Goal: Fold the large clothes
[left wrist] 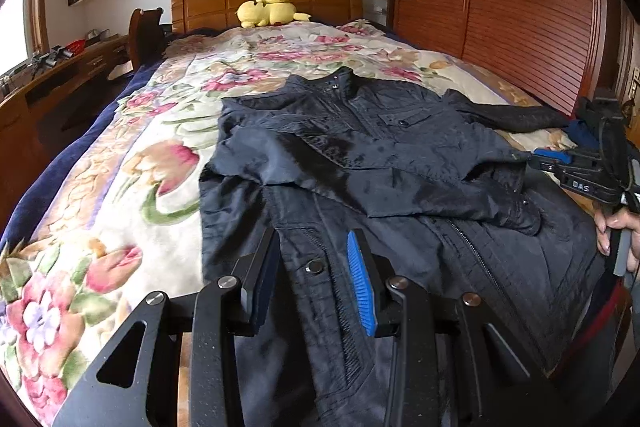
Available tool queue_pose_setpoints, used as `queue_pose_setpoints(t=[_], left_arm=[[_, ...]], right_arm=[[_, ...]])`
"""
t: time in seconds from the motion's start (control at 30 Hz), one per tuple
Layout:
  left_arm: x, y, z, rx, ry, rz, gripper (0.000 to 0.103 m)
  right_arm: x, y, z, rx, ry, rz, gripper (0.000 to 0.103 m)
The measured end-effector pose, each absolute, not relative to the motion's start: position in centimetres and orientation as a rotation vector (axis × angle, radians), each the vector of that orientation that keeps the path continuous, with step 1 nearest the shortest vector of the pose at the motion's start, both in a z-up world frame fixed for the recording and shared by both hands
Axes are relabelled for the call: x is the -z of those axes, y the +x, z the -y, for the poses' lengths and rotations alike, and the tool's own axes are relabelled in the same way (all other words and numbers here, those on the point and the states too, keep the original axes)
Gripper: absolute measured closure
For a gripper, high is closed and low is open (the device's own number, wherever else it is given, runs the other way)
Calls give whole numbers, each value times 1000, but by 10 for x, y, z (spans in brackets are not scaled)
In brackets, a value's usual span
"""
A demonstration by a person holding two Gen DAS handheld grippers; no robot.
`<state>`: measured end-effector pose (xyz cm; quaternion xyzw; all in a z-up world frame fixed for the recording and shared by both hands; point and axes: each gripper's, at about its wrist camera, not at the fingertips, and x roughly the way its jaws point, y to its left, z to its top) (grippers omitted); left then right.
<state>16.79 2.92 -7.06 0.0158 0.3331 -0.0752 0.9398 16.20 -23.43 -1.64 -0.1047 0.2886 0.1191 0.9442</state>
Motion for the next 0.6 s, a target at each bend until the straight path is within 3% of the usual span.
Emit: queue_pose_setpoints(t=[0.03,0.07,0.13,0.27,0.6], left_arm=[[71,169,-26,159,33,-683,67],[72,170,-24,165,33,-687,67],[73,172,-18,174,37,-691,67],[75,177,-9,181,42,-696,67],[78,181,12,214,67,-709,67]], right_arm=[[14,157,235,-245,-211,-578,53],[14,157,237,-253,-205,-570,42],[13,150,243,-274,-165,-557,37],[26,161,240,-448,-90,-609,37],[59,156,214,-488,-223,-709,39]])
